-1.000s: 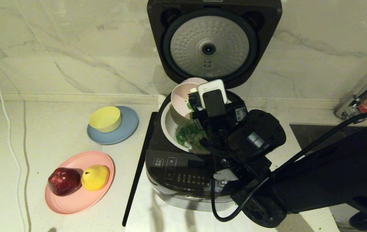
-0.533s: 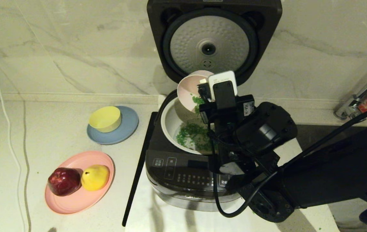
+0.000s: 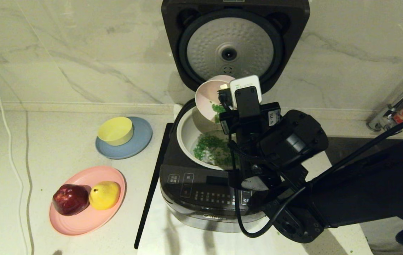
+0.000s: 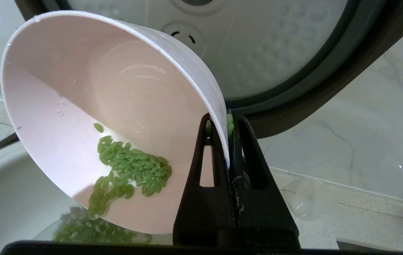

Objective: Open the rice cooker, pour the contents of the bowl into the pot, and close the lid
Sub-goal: Pour the water from the bowl into the rice cooker

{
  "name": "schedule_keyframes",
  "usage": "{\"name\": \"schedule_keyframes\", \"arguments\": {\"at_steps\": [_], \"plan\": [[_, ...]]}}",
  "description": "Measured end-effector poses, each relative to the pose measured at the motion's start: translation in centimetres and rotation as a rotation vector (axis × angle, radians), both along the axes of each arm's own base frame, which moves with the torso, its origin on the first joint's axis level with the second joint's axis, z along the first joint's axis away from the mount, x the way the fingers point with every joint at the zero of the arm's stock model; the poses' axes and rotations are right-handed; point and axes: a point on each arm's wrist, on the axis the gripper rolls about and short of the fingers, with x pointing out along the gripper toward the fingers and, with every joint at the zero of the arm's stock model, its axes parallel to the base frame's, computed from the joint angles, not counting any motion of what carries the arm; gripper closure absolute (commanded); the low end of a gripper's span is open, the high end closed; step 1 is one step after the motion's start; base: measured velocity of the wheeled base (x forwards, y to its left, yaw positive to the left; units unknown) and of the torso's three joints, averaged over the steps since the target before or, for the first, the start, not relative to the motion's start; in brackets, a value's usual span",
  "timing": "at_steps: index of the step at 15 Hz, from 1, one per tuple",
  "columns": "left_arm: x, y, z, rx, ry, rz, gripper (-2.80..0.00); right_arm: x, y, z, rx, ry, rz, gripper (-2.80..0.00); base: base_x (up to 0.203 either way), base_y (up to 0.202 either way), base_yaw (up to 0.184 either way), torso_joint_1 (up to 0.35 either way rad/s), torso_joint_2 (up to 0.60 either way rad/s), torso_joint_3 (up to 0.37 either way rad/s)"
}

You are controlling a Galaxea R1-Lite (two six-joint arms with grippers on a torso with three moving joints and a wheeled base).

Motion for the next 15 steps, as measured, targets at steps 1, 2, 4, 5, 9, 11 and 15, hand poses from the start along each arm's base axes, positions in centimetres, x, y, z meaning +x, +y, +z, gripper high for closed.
{"name": "schedule_keyframes", "arguments": {"at_steps": [1,2,4,5,9,11,15], "plan": [[0.0,0.0,0.0,0.000,0.000,0.000,0.00,-0.1,0.0,-0.3,-0.007,0.008,0.002,0.00,0.000,0.000,0.000,0.000,0.00,0.000],[0.0,0.0,0.0,0.000,0.000,0.000,0.00,-0.2,0.1,-1.0,-0.028,0.026,0.007,0.00,0.000,0.000,0.000,0.000,0.00,0.000],[0.0,0.0,0.0,0.000,0.000,0.000,0.00,-0.9,0.4,-1.9,-0.058,0.049,0.023,0.00,0.000,0.000,0.000,0.000,0.00,0.000],[0.0,0.0,0.0,0.000,0.000,0.000,0.00,-0.9,0.4,-1.5,-0.051,0.040,0.023,0.00,0.000,0.000,0.000,0.000,0.00,0.000],[0.0,0.0,0.0,0.000,0.000,0.000,0.00,-0.5,-0.1,-0.1,-0.015,0.012,-0.005,0.00,0.000,0.000,0.000,0.000,0.00,0.000],[0.0,0.0,0.0,0.000,0.000,0.000,0.00,-1.0,-0.1,-1.3,-0.057,0.045,0.006,0.00,0.000,0.000,0.000,0.000,0.00,0.000],[0.0,0.0,0.0,0.000,0.000,0.000,0.00,-1.0,-0.1,0.9,0.009,-0.002,-0.008,0.00,0.000,0.000,0.000,0.000,0.00,0.000]]}}
